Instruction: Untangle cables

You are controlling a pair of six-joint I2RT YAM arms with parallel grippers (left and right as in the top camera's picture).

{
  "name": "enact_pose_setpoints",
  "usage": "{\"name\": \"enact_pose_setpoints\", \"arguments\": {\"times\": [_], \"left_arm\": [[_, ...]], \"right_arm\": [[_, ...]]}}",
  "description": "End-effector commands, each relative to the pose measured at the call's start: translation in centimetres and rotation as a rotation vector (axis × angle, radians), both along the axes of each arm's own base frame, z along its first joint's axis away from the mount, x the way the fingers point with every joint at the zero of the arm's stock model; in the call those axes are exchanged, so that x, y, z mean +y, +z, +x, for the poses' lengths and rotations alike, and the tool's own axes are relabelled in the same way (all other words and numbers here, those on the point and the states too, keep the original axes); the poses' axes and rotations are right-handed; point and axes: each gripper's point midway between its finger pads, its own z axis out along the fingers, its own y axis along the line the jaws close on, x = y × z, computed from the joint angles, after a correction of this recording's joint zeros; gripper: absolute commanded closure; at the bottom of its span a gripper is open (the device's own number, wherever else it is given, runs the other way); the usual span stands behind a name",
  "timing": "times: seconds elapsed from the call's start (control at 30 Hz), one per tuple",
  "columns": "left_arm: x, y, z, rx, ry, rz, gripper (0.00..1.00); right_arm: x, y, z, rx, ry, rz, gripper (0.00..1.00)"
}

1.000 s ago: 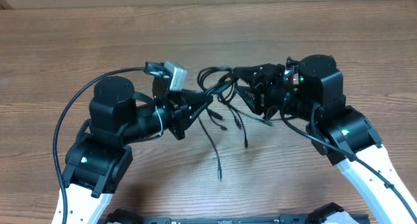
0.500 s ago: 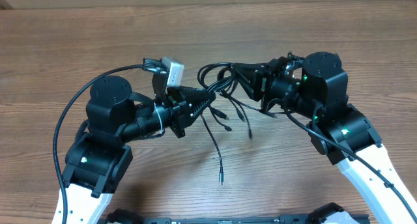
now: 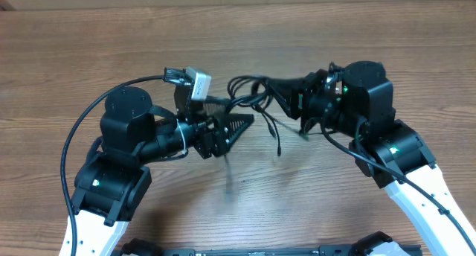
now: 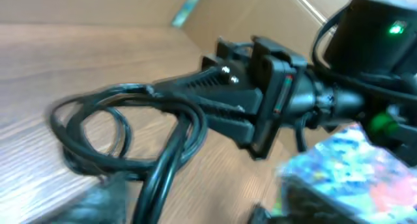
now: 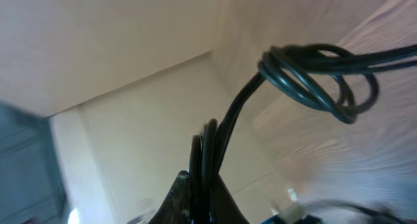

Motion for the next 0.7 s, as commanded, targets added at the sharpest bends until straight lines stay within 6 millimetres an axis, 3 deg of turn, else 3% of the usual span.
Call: {"name": "enact_pose_setpoints", "arguments": {"times": [0.0, 0.2, 0.43, 0.67], "left_arm": [[1.0, -0.7, 0.9, -0.067, 0.06, 0.089, 0.0], [1.0, -1.9, 0.1, -0.187, -0.023, 0.199, 0.0], [1.8, -5.7, -1.6, -0.272, -0.149, 0.405, 0.0], [0.1, -7.2, -3.5, -0.33, -0.248, 0.505, 0.0]], "right_arm": [[-0.8, -1.7, -0.5, 0.011, 0.008, -0.097, 0.96], [-2.3, -5.1, -1.8, 0.113, -0.007, -0.219, 0.96], [-3.3, -7.6, -3.5, 0.168, 0.05, -0.333, 0.96], [-4.3, -10.7, -4.6, 0.248, 0.103, -0.453, 0.96]]}}
